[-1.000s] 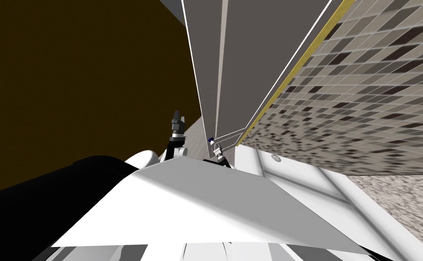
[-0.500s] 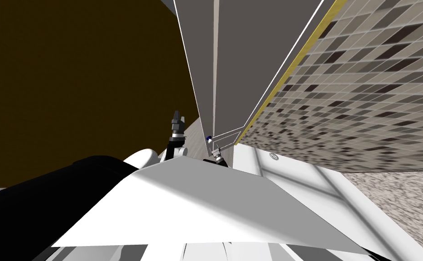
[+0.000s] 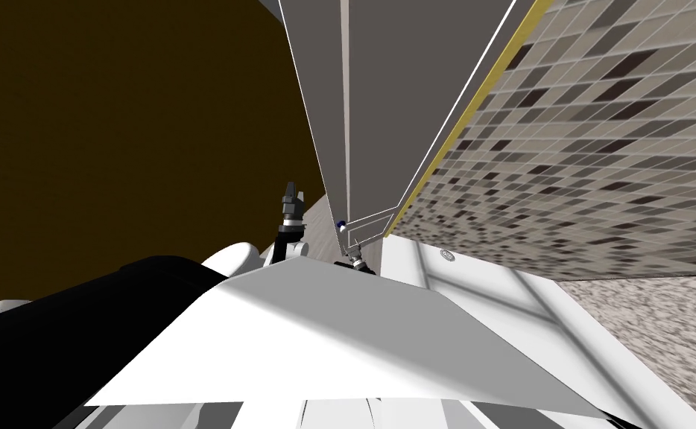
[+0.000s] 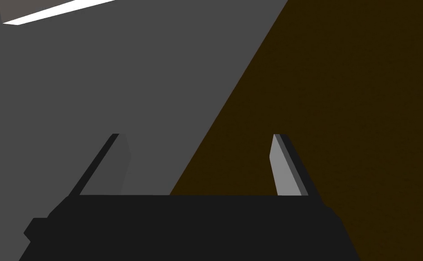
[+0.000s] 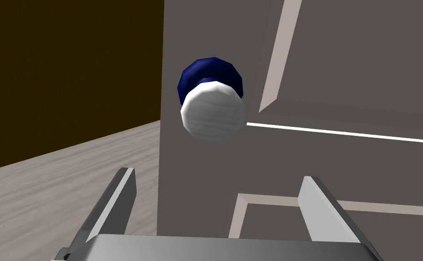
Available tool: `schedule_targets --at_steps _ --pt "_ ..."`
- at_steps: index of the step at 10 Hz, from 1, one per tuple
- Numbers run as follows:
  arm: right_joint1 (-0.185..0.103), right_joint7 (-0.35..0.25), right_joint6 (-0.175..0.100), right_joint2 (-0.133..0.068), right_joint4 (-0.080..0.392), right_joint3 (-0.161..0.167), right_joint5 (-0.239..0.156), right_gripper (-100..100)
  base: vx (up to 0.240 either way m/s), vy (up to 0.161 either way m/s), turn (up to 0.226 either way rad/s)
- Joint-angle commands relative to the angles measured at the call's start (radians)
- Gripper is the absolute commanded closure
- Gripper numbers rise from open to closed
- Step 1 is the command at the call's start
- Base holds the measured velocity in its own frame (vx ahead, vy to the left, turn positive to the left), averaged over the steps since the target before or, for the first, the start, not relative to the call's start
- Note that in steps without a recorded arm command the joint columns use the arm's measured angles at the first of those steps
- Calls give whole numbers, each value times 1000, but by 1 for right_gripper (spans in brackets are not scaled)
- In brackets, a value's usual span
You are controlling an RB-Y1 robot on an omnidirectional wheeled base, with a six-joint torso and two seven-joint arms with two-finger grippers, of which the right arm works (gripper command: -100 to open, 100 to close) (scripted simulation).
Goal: Push the door open
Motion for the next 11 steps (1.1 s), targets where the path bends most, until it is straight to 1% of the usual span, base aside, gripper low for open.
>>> schedule_targets --at_steps 1,3,6,7,8,11 --pt "0 0 0 0 0 0 0 -100 -14 -23 2" --pt "-2 -6 -3 3 5 -5 -2 -100 167 84 38" --pt "-7 -10 -6 7 15 -13 -3 -100 201 158 28" --pt "-6 -9 -6 6 13 -11 -3 -100 97 89 -5" --pt "-6 -9 -6 6 13 -11 -3 100 -10 -10 -1" --pt "-6 -9 -6 6 13 -11 -3 100 -28 -27 6"
